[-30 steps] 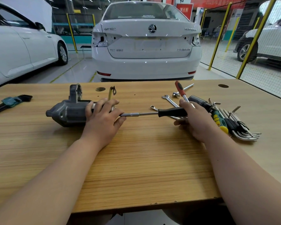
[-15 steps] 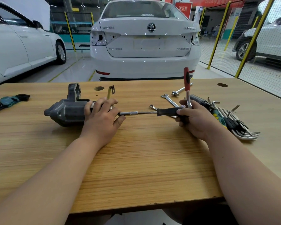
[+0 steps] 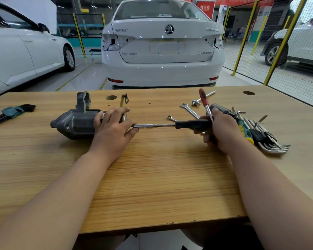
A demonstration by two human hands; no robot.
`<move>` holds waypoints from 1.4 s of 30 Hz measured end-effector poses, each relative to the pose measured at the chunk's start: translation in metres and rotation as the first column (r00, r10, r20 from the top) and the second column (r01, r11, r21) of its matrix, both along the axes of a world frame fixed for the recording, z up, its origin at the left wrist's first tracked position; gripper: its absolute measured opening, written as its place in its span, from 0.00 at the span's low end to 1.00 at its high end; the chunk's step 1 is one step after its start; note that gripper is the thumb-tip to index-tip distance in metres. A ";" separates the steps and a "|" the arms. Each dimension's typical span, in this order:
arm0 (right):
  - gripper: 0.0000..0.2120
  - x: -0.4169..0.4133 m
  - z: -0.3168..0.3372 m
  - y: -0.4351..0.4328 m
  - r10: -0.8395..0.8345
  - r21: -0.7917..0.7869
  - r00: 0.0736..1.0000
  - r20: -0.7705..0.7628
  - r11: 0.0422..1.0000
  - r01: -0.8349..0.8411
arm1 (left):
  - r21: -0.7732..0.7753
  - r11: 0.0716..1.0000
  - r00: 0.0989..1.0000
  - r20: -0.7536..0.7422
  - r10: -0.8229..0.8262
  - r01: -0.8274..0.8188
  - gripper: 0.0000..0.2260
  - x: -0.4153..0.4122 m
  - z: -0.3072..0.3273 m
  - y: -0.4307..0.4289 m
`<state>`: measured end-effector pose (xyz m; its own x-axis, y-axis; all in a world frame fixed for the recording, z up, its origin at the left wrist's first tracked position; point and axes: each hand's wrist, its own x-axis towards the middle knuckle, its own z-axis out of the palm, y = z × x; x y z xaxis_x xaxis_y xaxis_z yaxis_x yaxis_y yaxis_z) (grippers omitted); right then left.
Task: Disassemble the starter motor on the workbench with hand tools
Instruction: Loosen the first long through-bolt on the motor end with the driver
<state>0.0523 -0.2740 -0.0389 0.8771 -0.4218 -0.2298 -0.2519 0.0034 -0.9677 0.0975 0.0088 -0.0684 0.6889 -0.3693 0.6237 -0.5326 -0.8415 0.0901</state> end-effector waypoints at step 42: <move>0.14 -0.007 0.001 -0.013 0.080 0.095 0.989 0.123 0.991 -0.092 | -0.009 1.000 1.000 0.019 -0.003 0.003 0.08 0.004 -0.001 -0.001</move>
